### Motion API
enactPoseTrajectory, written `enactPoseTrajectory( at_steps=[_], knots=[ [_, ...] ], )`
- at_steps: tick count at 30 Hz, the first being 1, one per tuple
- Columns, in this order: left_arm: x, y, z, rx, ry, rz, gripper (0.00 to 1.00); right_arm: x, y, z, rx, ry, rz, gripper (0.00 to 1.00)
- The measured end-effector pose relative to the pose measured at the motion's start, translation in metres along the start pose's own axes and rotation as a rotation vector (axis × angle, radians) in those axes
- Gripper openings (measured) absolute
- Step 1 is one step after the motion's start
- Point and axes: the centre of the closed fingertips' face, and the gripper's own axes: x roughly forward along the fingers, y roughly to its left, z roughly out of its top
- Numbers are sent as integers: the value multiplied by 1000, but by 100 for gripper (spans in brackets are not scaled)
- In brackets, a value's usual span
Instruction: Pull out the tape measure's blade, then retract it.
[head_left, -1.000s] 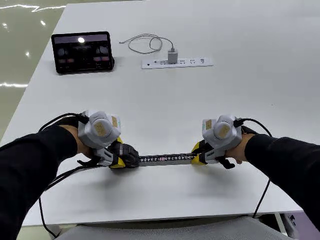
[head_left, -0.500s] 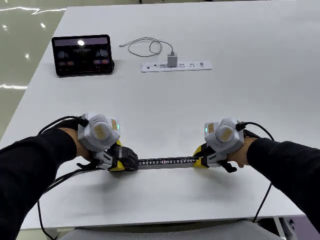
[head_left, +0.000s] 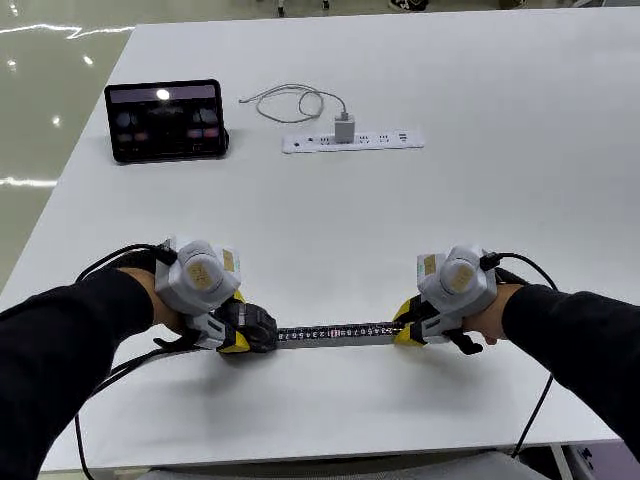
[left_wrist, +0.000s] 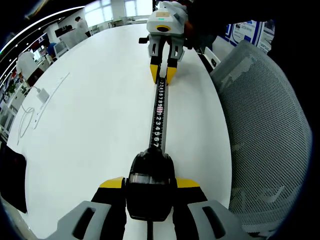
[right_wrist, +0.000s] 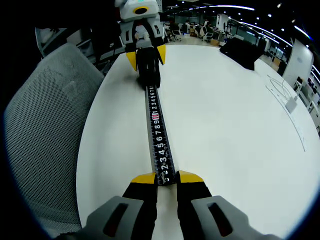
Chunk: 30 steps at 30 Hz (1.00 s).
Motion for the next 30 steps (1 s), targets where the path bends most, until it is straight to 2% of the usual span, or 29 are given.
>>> enactPoseTrajectory(
  at_steps=[30],
  knots=[
    [1,1,0,-1,3,2,31,-12,-4,-16,22,4,-11,9]
  ],
)
